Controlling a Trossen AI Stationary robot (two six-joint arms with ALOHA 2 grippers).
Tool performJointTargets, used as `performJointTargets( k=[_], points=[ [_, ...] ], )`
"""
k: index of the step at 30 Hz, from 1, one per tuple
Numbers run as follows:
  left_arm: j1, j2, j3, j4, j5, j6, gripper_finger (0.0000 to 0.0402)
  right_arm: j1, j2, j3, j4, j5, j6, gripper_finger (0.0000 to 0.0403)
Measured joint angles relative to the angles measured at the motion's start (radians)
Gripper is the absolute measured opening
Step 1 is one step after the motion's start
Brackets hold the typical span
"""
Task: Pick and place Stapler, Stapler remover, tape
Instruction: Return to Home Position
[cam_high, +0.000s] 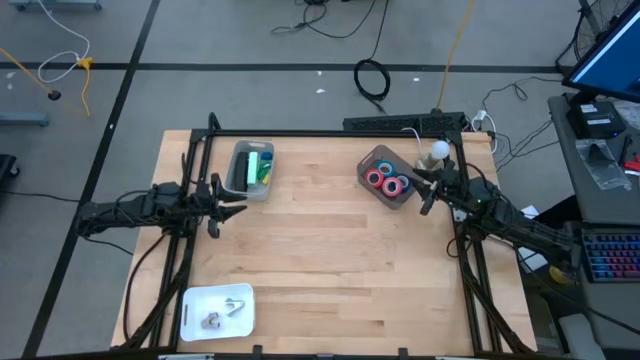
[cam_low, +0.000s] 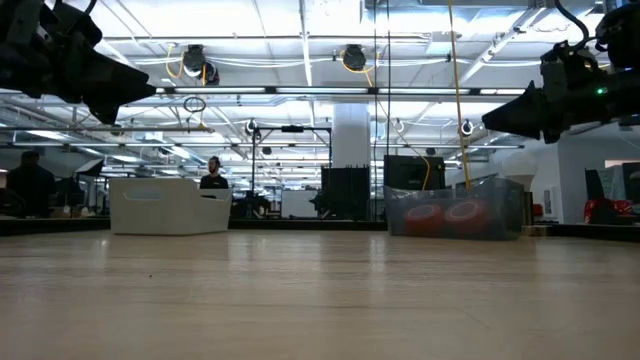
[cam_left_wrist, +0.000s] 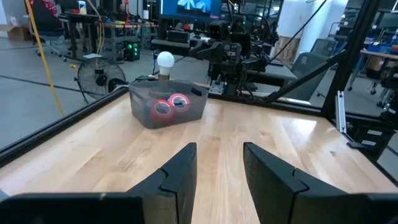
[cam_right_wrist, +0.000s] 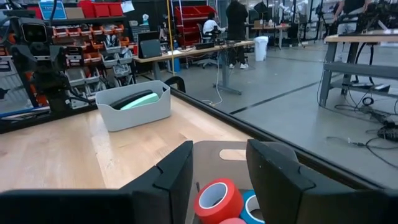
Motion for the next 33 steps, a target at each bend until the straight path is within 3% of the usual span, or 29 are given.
performJointTargets(
  k=[33],
  points=[
    [0.000, 0.000, 0.000, -0.014, 0.001, -0.067, 0.0136, 0.000, 0.000, -0.002, 0.016, -0.004, -0.015, 0.0141]
  ],
)
